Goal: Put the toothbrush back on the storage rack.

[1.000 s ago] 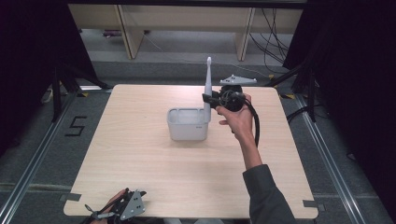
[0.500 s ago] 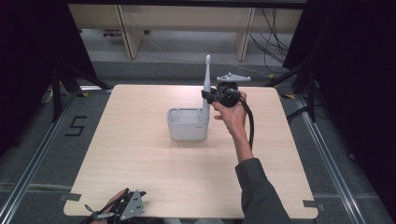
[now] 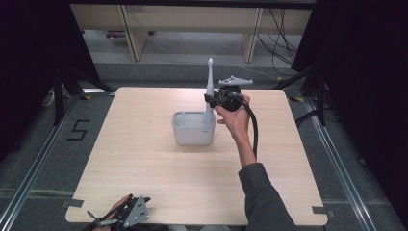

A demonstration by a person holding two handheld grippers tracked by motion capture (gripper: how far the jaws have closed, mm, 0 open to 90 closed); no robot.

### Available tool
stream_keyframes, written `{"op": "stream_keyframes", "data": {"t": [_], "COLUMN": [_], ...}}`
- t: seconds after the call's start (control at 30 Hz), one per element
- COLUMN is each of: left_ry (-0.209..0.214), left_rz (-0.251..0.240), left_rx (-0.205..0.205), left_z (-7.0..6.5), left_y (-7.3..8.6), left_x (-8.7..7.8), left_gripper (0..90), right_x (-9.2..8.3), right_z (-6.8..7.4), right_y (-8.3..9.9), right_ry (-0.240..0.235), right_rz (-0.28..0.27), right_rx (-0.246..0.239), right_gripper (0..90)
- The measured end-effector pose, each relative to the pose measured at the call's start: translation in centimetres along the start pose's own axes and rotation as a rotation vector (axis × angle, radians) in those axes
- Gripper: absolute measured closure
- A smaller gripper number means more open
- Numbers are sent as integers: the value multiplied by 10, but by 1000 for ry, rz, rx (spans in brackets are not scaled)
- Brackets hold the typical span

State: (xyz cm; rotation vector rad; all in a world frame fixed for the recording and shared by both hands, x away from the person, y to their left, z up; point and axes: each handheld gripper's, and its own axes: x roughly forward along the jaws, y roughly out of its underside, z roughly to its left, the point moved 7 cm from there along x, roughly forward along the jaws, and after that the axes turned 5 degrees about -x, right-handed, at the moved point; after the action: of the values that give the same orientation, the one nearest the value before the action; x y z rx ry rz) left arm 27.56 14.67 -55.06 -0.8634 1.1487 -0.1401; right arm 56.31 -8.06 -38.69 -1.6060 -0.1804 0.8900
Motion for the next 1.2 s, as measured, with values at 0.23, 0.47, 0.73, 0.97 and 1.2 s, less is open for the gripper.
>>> {"op": "stream_keyframes", "data": {"t": [0.23,0.47,0.73,0.97,1.2], "left_ry": [21,22,16,14,18], "left_rz": [-1,1,-2,-4,4], "left_rx": [-2,-2,-1,-3,4], "left_z": [-1,-1,-1,-1,-1], "left_y": [0,0,0,0,1], "left_x": [0,0,0,0,1], "left_gripper": [152,152,152,152,152], "right_x": [3,8,11,15,18], "right_z": [0,-1,-2,-2,-1], "right_y": [2,12,24,34,43], "right_ry": [9,4,17,25,26], "right_rz": [8,22,43,61,81], "right_rx": [-15,19,16,-2,-19], "right_gripper": [665,665,665,665,665]}}
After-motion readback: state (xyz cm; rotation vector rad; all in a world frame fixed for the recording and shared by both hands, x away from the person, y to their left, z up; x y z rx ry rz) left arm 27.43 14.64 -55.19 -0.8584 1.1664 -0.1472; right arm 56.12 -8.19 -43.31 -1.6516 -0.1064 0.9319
